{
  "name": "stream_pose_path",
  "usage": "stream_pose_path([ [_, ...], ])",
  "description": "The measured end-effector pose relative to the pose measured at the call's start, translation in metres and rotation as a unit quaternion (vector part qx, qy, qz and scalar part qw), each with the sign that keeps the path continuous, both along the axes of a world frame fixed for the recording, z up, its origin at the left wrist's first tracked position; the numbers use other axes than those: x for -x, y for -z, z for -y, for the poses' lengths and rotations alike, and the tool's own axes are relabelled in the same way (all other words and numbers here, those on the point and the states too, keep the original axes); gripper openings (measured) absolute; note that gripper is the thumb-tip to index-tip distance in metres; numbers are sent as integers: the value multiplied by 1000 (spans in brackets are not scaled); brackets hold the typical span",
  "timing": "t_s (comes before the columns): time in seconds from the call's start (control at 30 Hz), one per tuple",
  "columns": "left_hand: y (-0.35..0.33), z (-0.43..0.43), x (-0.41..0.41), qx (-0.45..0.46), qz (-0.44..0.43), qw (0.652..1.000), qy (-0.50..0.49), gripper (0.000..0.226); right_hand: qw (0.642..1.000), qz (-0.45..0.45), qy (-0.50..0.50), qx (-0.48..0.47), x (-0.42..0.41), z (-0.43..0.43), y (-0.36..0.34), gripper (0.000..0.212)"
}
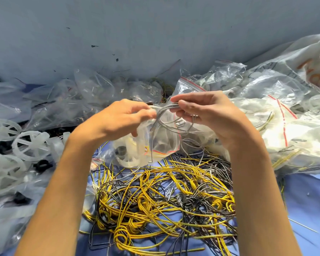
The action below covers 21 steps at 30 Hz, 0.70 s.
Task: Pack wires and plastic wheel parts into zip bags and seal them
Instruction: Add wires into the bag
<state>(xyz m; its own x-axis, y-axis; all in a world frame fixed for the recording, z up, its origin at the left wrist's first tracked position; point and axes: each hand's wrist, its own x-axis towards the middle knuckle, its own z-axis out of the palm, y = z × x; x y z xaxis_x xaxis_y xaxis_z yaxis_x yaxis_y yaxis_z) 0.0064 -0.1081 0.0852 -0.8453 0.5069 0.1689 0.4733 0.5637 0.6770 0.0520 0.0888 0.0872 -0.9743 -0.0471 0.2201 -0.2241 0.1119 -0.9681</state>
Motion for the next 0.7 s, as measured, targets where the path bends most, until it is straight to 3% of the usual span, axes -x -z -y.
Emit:
stream_pose_path([
  [0.07,2,-4,-2,23,10,1000,9,54,1000,6,21,0,5,3,5,14],
  [0.1,4,-6,-2,36,-8,999,-4,59,1000,11,27,-7,7,5,7,14],
  [0.27,12,-8,5,75,-119,987,-74,23,999,27,16,-10,13,6,15,12],
  [0.5,14,-6,9,64,-98,989,-87,27,996,40,-27,71,14,2,17,17],
  [0.7,15,-2,12,52,-87,992,-81,25,995,53,-34,79,16,1,21,17],
])
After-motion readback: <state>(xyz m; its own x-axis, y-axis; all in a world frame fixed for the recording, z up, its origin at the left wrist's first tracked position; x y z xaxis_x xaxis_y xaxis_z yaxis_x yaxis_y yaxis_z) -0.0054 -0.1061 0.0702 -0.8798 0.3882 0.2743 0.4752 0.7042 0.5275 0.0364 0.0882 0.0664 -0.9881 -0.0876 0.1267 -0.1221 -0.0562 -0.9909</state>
